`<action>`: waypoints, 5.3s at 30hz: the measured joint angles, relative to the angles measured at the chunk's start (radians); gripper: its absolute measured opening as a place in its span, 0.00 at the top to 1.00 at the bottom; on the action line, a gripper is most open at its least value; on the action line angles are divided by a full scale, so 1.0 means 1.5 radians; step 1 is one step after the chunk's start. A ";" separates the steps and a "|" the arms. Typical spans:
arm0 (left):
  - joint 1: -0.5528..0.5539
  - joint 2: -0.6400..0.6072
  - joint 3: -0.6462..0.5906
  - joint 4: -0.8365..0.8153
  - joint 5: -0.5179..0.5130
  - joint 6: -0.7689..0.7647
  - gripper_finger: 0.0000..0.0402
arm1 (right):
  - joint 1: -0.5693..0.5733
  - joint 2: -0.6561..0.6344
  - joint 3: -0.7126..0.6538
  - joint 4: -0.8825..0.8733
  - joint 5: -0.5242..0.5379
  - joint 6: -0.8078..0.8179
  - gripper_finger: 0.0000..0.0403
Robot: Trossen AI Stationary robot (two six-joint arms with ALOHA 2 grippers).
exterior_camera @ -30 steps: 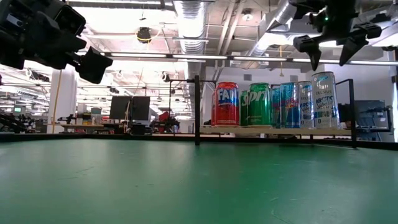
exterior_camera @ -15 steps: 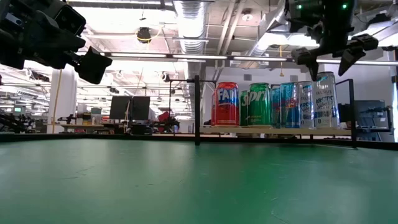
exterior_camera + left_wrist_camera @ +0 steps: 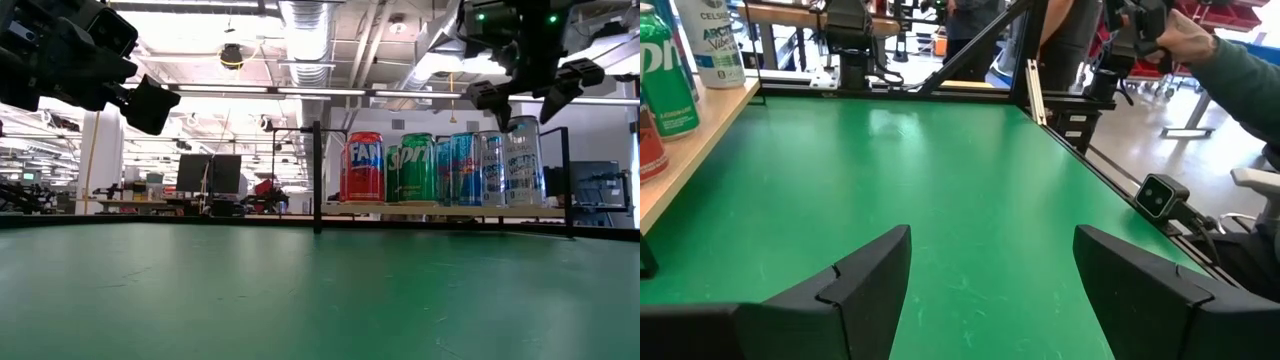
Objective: Place canned beverage on shelf
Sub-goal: Put the white-blue soda can on the shelf aligned with the other white-blue soda can, then return to Home Position
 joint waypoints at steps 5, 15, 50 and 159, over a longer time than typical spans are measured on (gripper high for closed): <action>0.000 0.000 0.000 0.000 0.000 -0.001 0.35 | -0.004 0.000 0.000 0.049 0.001 -0.044 0.23; 0.000 0.000 0.000 -0.001 0.000 -0.010 0.35 | -0.015 0.000 0.000 0.057 0.001 -0.094 0.35; 0.000 0.000 0.034 0.009 -0.021 -0.040 0.35 | -0.025 -0.278 -0.151 0.337 -0.040 -0.533 0.36; 0.127 0.034 0.090 0.022 -0.064 -0.019 0.36 | 0.157 -0.696 -0.529 0.892 -0.462 -0.790 0.60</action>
